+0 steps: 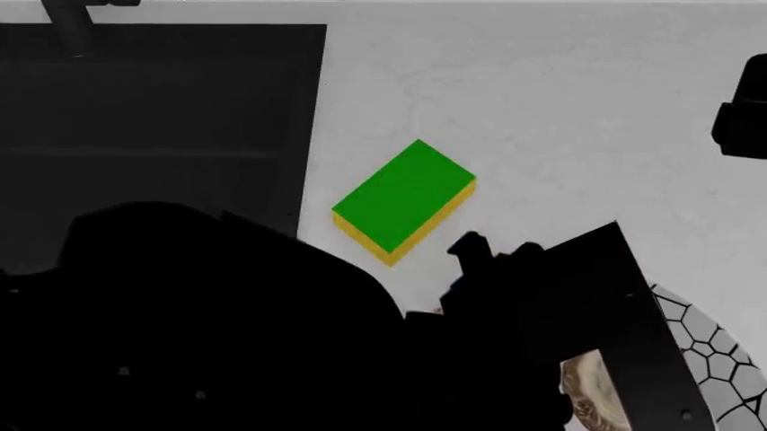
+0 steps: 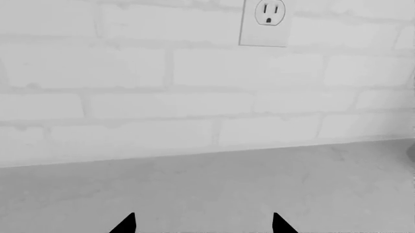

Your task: Pick the mushroom from the sink and place it on the plate located on the counter

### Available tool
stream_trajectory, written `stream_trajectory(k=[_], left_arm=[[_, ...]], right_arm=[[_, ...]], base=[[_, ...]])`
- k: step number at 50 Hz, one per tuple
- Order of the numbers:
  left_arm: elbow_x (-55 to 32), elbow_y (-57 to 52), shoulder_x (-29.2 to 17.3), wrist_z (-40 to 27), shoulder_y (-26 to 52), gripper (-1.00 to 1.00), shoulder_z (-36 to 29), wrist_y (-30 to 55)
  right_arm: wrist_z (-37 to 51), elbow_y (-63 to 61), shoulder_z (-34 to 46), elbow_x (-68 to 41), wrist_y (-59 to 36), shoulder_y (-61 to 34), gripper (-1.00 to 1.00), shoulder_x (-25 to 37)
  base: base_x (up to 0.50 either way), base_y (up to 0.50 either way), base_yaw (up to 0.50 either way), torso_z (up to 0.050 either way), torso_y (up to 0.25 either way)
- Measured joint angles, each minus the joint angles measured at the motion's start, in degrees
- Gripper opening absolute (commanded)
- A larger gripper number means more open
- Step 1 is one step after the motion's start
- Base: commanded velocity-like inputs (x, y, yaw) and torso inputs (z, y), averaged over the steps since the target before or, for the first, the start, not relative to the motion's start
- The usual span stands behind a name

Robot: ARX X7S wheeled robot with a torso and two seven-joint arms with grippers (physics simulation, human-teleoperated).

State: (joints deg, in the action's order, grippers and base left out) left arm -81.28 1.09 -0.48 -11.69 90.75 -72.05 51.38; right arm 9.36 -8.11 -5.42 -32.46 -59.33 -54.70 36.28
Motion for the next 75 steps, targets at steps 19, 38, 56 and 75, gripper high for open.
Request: stream_trajectory(k=[19,38,56,75], left_arm=[[-1.3,0.4,0.0,0.1,0.3,-1.00,-4.4,-4.0],[-1.5,1.5,0.1,0.9,0.1,-1.00,-8.3,-7.4],[-2.0,2.4,-0.1,1.4,0.0,-1.00,-11.1,-10.0],[-1.9,2.9,-0.2,1.5,-0.5,-1.00,-12.9,-11.2]], right_arm=[[0.0,0.0,-0.1,-0.2,0.4,0.2,1.00,-0.1],[-0.1,0.3,-0.6,-0.3,1.4,1.3,1.00,-0.2],[-0.1,0.4,-1.2,-0.6,2.0,2.3,1.00,-0.2],[0.0,0.2,-1.6,-0.9,2.3,2.9,1.00,-0.1]], base=[[0.00,0.00,0.00,0.000,0.000],[0.00,0.00,0.00,0.000,0.000],[0.00,0.00,0.00,0.000,0.000],[0.00,0.00,0.00,0.000,0.001]])
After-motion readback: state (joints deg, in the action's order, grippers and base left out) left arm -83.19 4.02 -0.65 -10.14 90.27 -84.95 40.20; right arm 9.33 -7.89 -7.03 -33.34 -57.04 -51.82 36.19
